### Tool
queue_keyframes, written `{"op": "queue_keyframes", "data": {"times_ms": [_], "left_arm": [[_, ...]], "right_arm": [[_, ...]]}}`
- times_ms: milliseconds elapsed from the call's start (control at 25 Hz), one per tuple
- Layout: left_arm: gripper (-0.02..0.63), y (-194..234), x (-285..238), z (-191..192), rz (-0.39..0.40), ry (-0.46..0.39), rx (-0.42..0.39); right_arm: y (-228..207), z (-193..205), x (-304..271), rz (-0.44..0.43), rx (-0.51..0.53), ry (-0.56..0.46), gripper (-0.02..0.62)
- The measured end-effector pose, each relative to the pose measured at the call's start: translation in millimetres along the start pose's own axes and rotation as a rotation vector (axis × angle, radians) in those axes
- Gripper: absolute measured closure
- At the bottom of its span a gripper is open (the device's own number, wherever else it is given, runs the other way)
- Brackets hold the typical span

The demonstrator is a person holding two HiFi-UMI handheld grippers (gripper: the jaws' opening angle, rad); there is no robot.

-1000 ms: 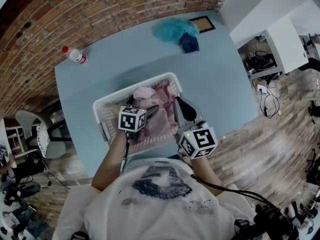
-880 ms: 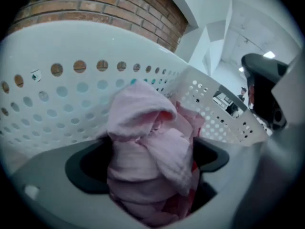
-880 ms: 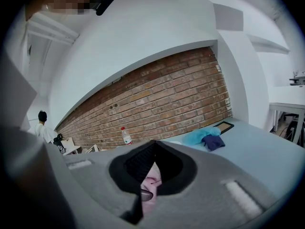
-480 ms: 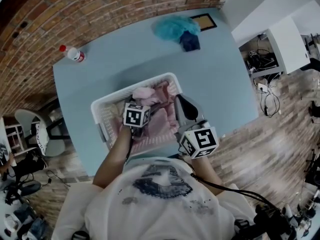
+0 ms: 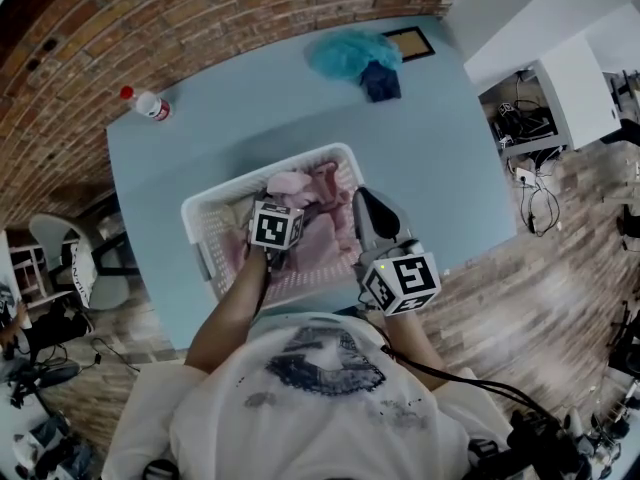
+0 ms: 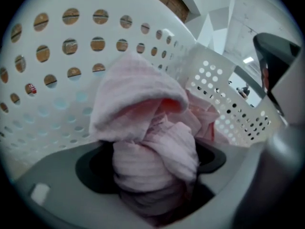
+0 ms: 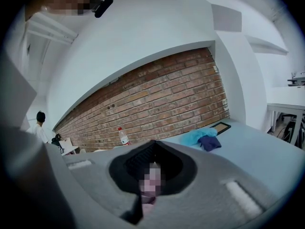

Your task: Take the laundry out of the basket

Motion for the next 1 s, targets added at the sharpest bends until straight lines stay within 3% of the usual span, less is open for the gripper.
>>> {"op": "queue_keyframes", "data": {"times_ms": [480,1000], "left_arm": [[0.238,-13,19,-3,0.029,-0.025,-0.064],[0.242,-36,65,-9,-0.006,-0.209,-0.133]], "right_arm": [[1,-1,9,0.003,-0.01,-0.017,0.598],[12,-8,32,-0.017,0.001,-0.055,0.598]]}}
Point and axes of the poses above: the fingertips, and each gripper's own axes: x backward along the fingers, y to its left, z out of its underside, the point moved 8 cm from there along x, backward along the fingers, and after that the axes turned 13 degrees about z, right-handed, at the moved point
